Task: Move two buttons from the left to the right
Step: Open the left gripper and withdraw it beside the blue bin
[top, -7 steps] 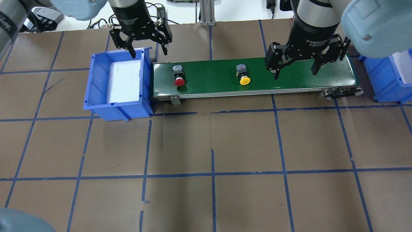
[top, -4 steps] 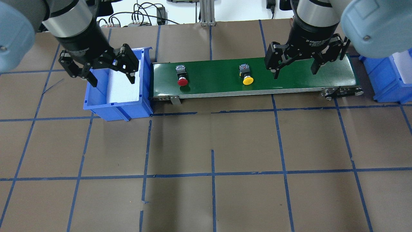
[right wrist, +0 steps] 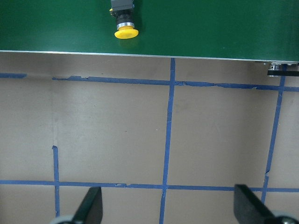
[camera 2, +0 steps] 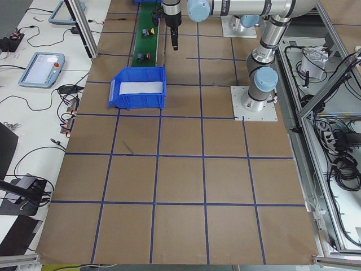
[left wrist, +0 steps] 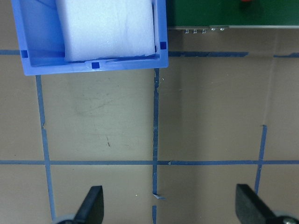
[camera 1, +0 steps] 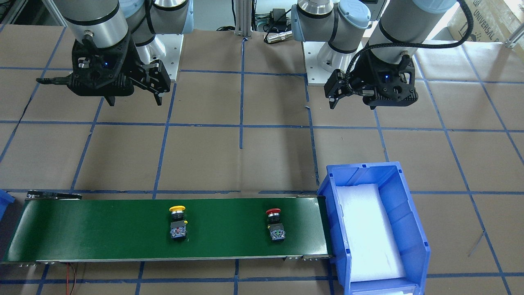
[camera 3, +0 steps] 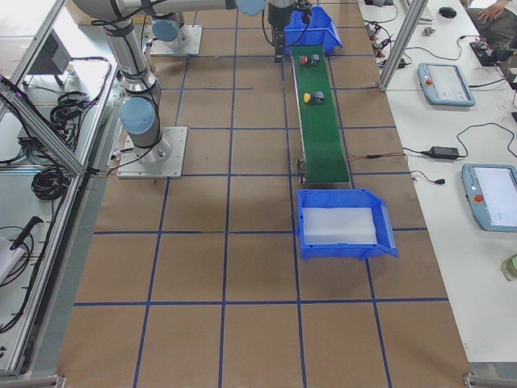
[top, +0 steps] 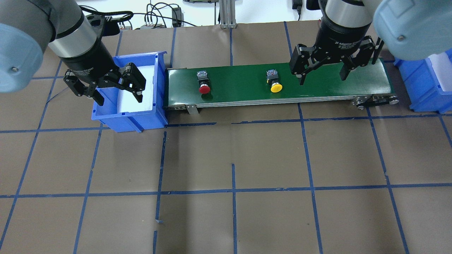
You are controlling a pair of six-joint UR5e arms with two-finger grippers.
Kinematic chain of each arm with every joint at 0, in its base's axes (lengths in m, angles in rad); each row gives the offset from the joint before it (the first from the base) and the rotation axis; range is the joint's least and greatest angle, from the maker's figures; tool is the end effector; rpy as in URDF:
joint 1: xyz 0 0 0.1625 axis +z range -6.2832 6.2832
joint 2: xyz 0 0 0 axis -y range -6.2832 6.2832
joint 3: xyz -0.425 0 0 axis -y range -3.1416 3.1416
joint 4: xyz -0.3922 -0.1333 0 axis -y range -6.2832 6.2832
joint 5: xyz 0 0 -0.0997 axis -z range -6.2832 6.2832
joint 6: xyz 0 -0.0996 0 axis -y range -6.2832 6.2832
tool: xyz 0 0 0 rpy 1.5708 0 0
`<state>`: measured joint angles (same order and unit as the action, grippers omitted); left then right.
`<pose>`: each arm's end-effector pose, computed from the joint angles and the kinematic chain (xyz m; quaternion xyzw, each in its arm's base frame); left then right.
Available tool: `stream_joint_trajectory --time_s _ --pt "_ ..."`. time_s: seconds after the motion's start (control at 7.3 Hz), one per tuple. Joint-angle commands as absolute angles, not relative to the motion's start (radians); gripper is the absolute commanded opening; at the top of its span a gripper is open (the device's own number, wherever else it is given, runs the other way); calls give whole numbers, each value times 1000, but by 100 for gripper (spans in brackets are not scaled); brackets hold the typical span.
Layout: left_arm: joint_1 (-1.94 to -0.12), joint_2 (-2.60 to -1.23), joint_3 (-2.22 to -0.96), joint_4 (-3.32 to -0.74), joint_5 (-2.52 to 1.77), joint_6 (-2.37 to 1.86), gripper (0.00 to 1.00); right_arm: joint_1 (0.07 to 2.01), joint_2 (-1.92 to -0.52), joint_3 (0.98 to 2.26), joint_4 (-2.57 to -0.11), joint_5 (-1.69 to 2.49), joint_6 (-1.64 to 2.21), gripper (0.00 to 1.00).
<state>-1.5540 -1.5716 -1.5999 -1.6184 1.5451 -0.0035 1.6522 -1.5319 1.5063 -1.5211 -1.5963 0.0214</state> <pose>-0.1277 -0.4863 0.4688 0.0106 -0.9991 -0.0387 0.0131 0.1715 -0.4936 0.4953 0.0301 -0.9994 -0.0114 0.0134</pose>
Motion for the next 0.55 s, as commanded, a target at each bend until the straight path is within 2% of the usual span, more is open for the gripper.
stream_joint_trajectory --time_s 0.0,0.41 --pt "-1595 -1574 -1595 -1609 1543 -9 100 1657 -1534 1502 -1519 -1591 20 100" --pt "-1656 -1539 -1579 -1609 1522 -9 100 1660 -1529 1511 -1529 -1534 25 100"
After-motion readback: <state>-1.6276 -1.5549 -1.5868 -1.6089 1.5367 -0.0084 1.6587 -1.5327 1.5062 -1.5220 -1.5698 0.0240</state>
